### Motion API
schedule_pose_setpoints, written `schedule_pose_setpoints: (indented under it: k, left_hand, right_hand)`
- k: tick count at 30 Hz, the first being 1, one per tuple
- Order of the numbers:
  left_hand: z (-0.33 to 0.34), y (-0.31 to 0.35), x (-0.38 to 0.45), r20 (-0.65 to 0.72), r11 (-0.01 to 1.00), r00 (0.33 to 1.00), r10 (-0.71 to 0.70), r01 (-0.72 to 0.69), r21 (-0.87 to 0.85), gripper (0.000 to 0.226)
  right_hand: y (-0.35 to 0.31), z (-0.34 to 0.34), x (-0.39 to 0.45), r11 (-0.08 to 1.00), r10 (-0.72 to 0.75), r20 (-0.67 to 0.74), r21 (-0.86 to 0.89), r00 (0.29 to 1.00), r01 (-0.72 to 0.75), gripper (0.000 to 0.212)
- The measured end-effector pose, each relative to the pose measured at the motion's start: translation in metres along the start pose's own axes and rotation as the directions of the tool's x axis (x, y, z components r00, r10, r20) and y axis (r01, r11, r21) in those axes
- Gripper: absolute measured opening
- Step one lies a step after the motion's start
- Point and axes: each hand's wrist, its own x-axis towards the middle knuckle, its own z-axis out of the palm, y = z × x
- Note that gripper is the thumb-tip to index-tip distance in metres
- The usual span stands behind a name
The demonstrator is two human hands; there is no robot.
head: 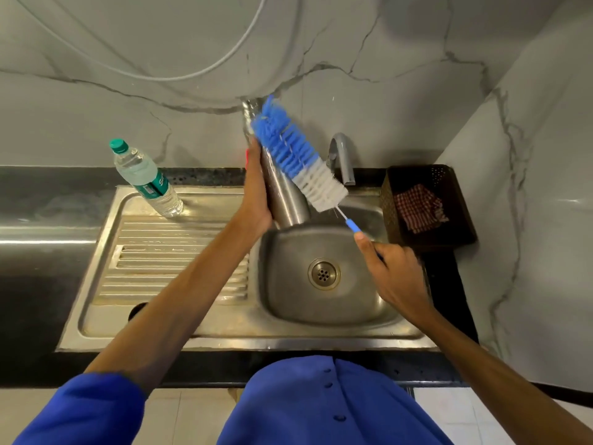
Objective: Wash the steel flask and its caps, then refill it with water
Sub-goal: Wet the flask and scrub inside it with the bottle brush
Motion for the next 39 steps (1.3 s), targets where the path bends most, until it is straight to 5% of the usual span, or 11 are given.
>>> schedule_pose_setpoints:
  k: [4,10,16,24,29,34,37,39]
  left_hand:
    - [0.015,-0.030,-0.027,0.130,0.999,0.991,-0.030,0.031,-0.009,0.082]
    - [-0.004,0.017,-0.004,-0.049,0.986,0.997,0.058,-0.065,-0.153,0.065]
    - [0.008,-0.020,-0.018,0.092,0.994,0.991,-0.101,0.097,0.052,0.067]
    - [-0.003,0.005,-0.004,-0.018,0.978,1.000,0.012,-0.015,-0.209,0.075]
    - [0.009,-0.018,-0.033,0.145,0.998,0.989,-0.039,0.032,0.049,0.095]
    - [-0.010,0.015,-0.002,0.021,0.994,0.995,0.102,-0.103,0.025,0.097]
    - [-0.004,-0.004,-0.010,0.042,0.950,0.989,0.139,-0.145,0.278,0.079]
    - [0.000,-0.031,-0.018,0.143,0.874,0.986,0.084,-0.142,0.465,0.093]
  right_hand:
    - [-0.014,0.014,0.016,0.996,0.001,-0.024,0.093,1.000,0.001,0.067]
    - [0.004,0.006,-0.026,0.998,-0.054,0.035,0.014,0.998,0.053,0.063]
    - [-0.015,0.015,0.003,0.992,-0.026,-0.046,0.125,0.999,0.032,0.067]
    - [-0.012,0.018,-0.009,0.994,-0.072,0.002,0.085,0.997,0.072,0.064]
    - [-0.024,0.014,0.020,0.996,-0.002,-0.071,0.084,0.998,0.008,0.066]
    - [-0.015,0.008,0.001,0.992,-0.097,-0.006,0.077,0.995,0.097,0.064]
    - [-0.023,0.014,0.012,0.991,-0.025,-0.046,0.130,0.999,0.031,0.065]
    - [-0.030,0.014,0.022,0.985,0.025,-0.075,0.170,0.997,-0.012,0.066]
